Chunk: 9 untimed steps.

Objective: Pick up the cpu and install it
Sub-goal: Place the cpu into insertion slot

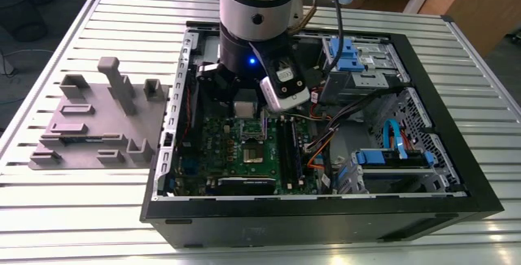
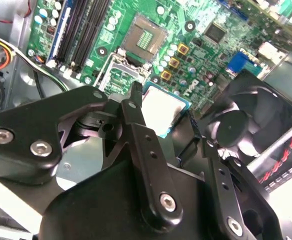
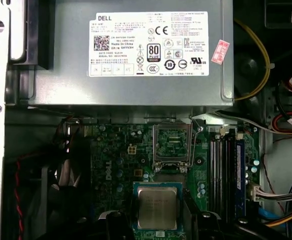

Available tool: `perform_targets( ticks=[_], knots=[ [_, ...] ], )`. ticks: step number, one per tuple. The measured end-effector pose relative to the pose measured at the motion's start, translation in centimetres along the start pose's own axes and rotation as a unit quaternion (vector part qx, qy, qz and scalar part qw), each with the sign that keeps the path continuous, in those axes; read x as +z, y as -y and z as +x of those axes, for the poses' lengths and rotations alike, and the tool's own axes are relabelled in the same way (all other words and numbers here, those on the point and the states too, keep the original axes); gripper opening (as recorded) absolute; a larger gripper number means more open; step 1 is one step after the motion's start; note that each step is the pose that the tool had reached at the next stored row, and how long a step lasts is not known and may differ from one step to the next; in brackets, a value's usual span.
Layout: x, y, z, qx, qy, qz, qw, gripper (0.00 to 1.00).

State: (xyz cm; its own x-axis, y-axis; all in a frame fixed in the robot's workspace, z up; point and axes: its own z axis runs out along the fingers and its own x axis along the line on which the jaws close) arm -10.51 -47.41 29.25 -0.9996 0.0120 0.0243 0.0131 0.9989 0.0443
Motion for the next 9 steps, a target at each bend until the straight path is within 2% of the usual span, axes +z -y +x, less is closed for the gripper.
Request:
perform_targets(
  ticks=[9],
  knots=[
    [1.59, 0.29, -0.96, 0.000, -0.0001, -0.0003, 1.00000, 0.47]
  ],
)
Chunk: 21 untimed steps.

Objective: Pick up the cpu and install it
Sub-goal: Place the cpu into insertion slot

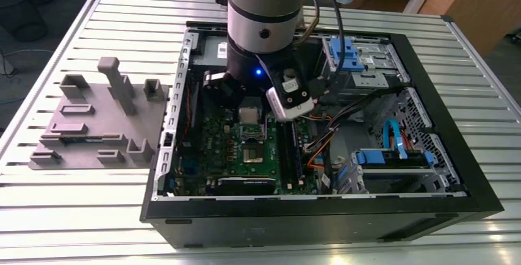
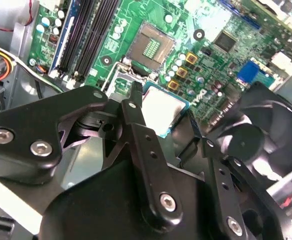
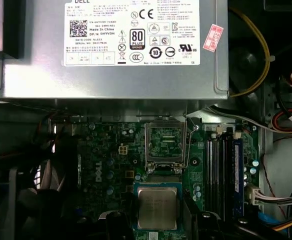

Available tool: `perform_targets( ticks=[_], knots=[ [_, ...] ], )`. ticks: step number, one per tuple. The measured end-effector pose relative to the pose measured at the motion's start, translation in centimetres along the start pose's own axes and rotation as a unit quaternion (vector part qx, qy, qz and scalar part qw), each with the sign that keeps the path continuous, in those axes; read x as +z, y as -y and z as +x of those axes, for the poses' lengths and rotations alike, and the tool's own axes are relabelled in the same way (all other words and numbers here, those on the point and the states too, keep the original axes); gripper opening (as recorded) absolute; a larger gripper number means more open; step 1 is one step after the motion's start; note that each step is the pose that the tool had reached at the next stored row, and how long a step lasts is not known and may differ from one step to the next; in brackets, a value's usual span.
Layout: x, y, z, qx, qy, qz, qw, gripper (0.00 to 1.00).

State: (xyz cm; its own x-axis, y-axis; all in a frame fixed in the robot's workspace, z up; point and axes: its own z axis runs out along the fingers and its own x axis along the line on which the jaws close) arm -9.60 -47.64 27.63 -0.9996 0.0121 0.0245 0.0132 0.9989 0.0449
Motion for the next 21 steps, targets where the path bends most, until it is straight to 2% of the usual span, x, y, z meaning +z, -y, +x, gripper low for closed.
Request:
perform_targets(
  ticks=[7, 15, 21],
  knots=[
    [1.25, 0.09, -0.61, 0.000, 0.0000, 0.0000, 1.00000, 0.47],
    [2.70, 0.24, -0.72, 0.000, 0.0000, 0.0000, 1.00000, 0.47],
    [3.73, 1.39, -0.75, 0.000, 0.0000, 0.0001, 1.00000, 0.47]
  ],
)
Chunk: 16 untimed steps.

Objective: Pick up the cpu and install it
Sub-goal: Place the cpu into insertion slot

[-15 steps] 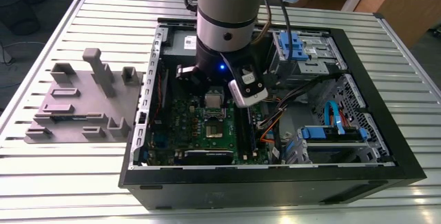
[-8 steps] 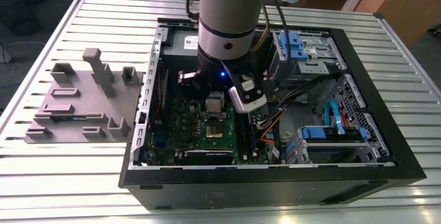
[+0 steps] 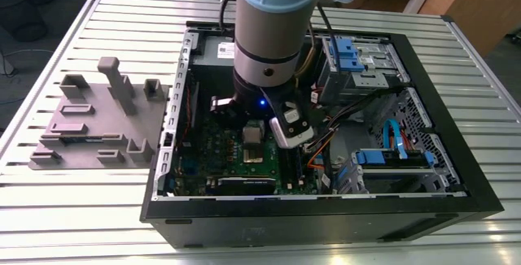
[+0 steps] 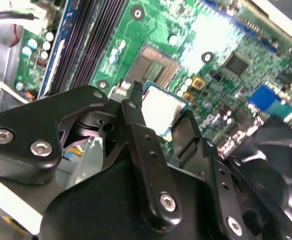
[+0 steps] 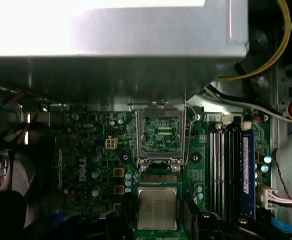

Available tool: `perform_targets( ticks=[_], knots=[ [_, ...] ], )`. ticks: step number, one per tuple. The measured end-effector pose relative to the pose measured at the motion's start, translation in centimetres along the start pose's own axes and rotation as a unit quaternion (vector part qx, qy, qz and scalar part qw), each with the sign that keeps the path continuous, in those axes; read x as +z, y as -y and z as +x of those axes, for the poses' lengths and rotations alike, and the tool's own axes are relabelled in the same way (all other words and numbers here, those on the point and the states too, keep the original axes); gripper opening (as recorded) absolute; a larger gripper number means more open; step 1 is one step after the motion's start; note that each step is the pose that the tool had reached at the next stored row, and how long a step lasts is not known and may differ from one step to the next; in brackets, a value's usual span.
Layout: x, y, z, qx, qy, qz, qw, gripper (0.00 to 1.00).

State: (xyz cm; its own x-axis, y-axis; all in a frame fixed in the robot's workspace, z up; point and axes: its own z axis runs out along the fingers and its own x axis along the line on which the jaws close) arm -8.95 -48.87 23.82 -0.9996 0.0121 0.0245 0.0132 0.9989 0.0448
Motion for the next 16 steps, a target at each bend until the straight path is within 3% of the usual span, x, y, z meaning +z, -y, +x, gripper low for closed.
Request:
perform_targets(
  ticks=[6, 11, 16],
  knots=[
    [1.08, 0.34, -0.71, 0.000, 0.0002, -0.0001, 1.00000, 0.47],
    [1.97, 0.38, -0.86, 0.000, 0.0001, 0.0000, 1.00000, 0.47],
    [2.08, 0.38, -0.87, 0.000, 0.0002, 0.0000, 1.00000, 0.47]
  ],
)
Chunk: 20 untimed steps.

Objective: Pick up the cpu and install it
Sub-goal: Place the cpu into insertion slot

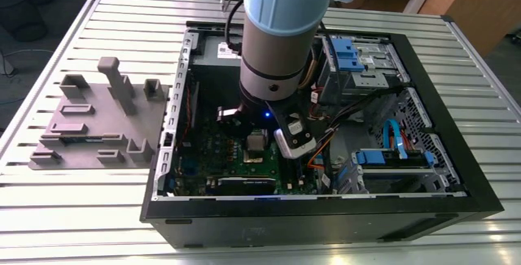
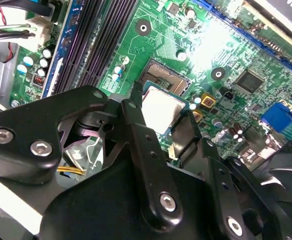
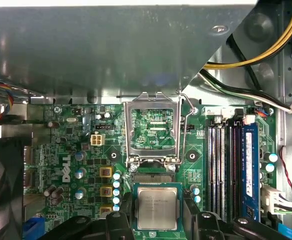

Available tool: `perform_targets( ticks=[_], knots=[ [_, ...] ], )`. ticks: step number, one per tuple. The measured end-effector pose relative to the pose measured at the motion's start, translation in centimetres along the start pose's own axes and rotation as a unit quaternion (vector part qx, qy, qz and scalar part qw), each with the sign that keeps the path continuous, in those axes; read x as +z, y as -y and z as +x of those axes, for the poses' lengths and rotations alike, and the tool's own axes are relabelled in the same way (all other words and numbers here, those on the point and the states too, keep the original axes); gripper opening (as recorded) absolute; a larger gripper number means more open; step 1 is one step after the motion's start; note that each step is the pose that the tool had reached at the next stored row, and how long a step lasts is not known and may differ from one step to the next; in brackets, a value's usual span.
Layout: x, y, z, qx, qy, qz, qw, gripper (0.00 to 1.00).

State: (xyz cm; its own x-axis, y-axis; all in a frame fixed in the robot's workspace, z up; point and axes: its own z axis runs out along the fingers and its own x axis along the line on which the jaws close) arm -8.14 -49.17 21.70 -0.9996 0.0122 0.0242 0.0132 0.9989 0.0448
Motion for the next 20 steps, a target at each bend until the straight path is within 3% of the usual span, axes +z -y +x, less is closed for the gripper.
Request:
perform_targets(
  ticks=[11, 13, 16, 20],
  knots=[
    [0.04, 0.00, 0.00, 0.000, 0.0000, 0.0001, 1.00000, 0.47],
    [0.07, 0.00, -0.01, 0.000, 0.0001, 0.0034, 0.99999, 0.47],
    [0.27, 0.00, -0.01, 0.000, 0.0002, 0.0131, 0.99991, 0.47],
    [0.69, 0.02, -0.02, 0.000, 0.0002, 0.0142, 0.99990, 0.47]
  ],
)
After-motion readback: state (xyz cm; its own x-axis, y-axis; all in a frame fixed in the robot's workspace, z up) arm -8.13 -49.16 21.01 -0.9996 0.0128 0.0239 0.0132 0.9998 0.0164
